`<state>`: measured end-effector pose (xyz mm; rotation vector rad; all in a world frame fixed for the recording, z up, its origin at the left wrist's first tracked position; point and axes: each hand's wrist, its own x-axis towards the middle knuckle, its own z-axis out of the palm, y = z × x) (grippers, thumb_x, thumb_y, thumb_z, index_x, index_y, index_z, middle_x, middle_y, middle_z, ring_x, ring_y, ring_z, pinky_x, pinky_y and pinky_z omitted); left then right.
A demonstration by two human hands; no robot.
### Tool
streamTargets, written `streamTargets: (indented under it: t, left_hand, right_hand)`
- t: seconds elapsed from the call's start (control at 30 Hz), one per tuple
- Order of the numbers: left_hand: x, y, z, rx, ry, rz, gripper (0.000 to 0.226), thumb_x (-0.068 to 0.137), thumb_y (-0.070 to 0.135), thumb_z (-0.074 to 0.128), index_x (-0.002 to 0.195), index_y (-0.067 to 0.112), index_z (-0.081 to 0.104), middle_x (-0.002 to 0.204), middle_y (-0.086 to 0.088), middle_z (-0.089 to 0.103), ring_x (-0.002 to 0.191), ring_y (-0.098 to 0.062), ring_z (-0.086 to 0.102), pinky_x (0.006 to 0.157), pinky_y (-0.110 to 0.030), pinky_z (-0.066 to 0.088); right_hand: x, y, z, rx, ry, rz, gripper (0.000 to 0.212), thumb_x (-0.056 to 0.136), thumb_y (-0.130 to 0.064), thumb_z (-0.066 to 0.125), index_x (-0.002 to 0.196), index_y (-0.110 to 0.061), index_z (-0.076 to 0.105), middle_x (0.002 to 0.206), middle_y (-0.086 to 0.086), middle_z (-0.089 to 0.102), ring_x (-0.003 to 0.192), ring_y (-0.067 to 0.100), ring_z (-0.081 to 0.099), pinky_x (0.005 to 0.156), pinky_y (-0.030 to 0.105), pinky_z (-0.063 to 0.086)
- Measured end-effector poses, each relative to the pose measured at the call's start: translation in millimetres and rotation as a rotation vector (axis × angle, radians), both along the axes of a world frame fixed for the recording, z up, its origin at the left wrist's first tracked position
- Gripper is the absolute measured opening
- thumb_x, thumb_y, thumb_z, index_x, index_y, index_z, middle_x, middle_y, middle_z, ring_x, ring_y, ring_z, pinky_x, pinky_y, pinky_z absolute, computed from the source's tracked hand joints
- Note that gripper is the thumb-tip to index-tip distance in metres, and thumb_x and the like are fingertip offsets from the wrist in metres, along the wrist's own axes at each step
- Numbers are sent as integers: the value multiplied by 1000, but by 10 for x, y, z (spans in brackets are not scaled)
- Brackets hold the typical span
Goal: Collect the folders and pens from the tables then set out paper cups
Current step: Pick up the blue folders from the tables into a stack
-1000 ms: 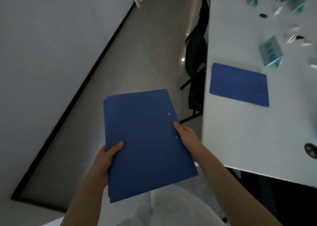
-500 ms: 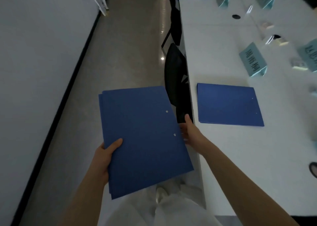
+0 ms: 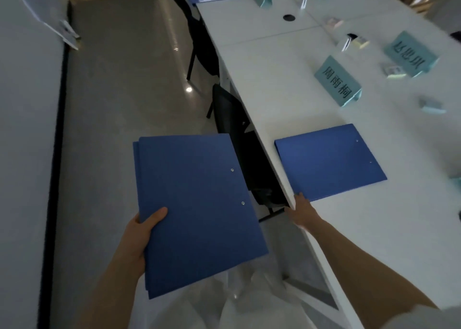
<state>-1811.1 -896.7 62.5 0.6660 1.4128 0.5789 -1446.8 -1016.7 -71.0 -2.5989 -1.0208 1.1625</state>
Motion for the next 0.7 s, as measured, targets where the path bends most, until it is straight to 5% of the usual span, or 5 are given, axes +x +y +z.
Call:
streamTargets:
  t: [0.27, 0.43, 0.5, 0.6, 0.7]
  left_hand:
    - [221, 439, -70, -38, 2, -57, 49, 80, 28, 75, 125, 16, 59, 114, -9, 70, 96, -36, 68, 75, -48, 56]
    - [298, 479, -71, -82, -11, -35, 49, 81, 28, 74, 126, 16, 58, 115, -10, 69, 98, -37, 67, 75, -50, 56]
    - [334, 477, -70, -81, -6, -32, 50, 81, 28, 75, 126, 15, 58, 115, -10, 69, 97, -37, 67, 72, -48, 56]
    - [380, 486, -60, -76, 4, -39, 49, 80, 28, 75, 126, 15, 59, 116, -10, 69, 98, -37, 67, 76, -50, 56]
    - [417, 494, -46, -62, 11, -39, 47, 82, 26, 73, 126, 15, 58, 114, -9, 69, 97, -35, 66, 75, -48, 55]
  right_hand:
    - [-502, -358, 73, 13, -23, -23, 55, 93, -15, 46, 144, -5, 29, 146, 12, 36, 132, 30, 39, 101, 36, 39]
    - [-595, -473, 179, 166, 151, -833, 7, 85, -19, 49, 83, -13, 49, 77, 4, 52, 71, 23, 51, 62, 32, 41]
    - [-527, -515, 112, 178, 461, -1237, 9, 87, -15, 52, 80, -9, 50, 73, 8, 52, 63, 22, 50, 60, 36, 46]
    - [-392, -527, 0, 253, 758, -1434, 17, 79, -13, 57, 95, -7, 51, 89, 14, 53, 81, 25, 53, 81, 36, 52]
    - [-330, -422, 161, 361, 961, -1630, 16, 87, -3, 56, 101, -9, 50, 83, 11, 51, 72, 23, 53, 68, 31, 52]
